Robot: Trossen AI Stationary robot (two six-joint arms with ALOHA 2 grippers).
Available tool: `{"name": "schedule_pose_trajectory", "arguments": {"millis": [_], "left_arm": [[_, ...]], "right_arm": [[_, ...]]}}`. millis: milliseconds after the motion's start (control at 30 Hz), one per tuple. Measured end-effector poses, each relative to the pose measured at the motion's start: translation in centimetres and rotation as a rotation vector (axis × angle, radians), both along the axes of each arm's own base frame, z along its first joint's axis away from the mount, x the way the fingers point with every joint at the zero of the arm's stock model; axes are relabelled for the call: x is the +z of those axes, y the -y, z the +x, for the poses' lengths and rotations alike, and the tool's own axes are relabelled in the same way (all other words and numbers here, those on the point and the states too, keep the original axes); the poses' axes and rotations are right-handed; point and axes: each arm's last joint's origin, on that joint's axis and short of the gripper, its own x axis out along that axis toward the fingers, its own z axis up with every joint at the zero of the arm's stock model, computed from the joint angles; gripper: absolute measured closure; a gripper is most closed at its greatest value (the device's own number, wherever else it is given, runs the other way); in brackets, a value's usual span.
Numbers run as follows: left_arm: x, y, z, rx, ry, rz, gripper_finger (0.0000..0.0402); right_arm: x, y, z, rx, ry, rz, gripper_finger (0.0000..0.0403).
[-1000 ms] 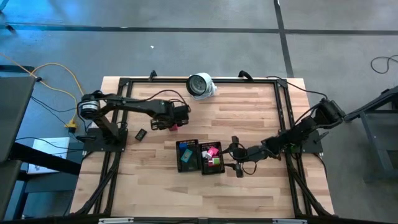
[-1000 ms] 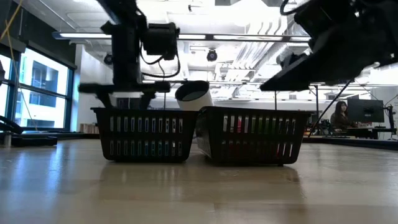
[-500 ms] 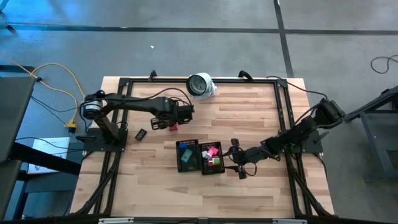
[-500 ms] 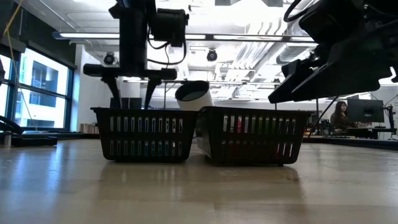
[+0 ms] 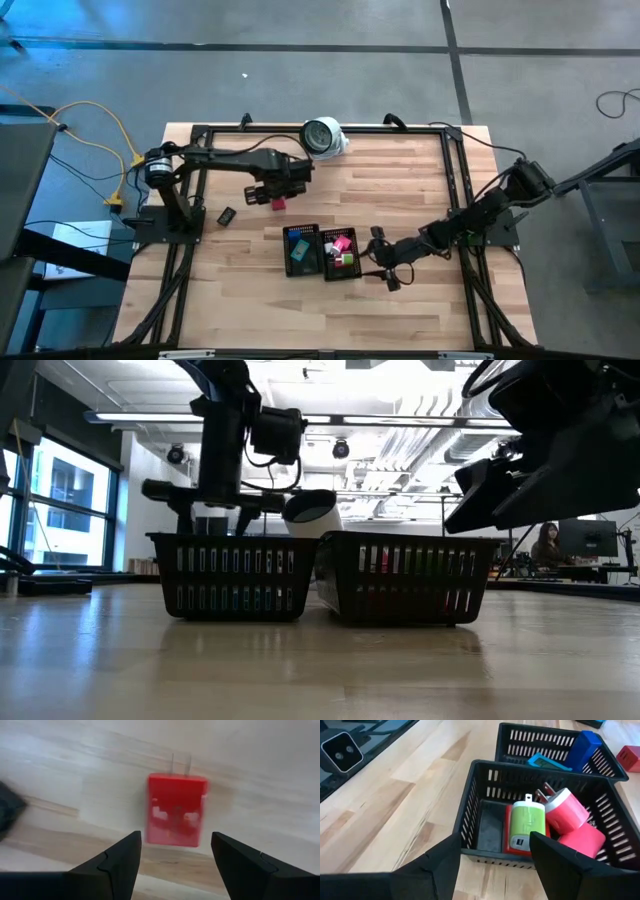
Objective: Pick & Place Office items
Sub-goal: Put the red charger adapter into the right black bin
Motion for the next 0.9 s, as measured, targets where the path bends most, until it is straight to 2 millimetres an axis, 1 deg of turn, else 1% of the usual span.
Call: {"name": "schedule_pose_trajectory", "arguments": {"millis": [167,267,467,700,900], "left_arm": [[-0.8,0.2,1.0,-0.002,0.036,0.015,0.0167],[-1.4,0.1,1.2,-0.002,0.016,0.010,0.0167],[-1.9,0.1,1.1,-0.002,-0.013,0.003,0.0167],[-1.9,0.2,0.7,0.005,-0.060,-0.006,0.0167],[-3.3,0.2,0.9,0.007,-0.116,-0.036,0.0167]], "right_arm": [[-0.1,0.0,-0.1,0.002,-0.013,-0.008,0.0180],[-0.2,-0.1,-0.1,0.003,-0.019,-0.006,0.0180],[-0.2,-0.5,-0.4,0.022,-0.020,-0.010,0.0180],[-0.2,-0.6,-0.4,0.024,-0.019,-0.012,0.0180],[-0.2,-0.6,-0.4,0.024,-0.019,-0.012,0.0180]]}}
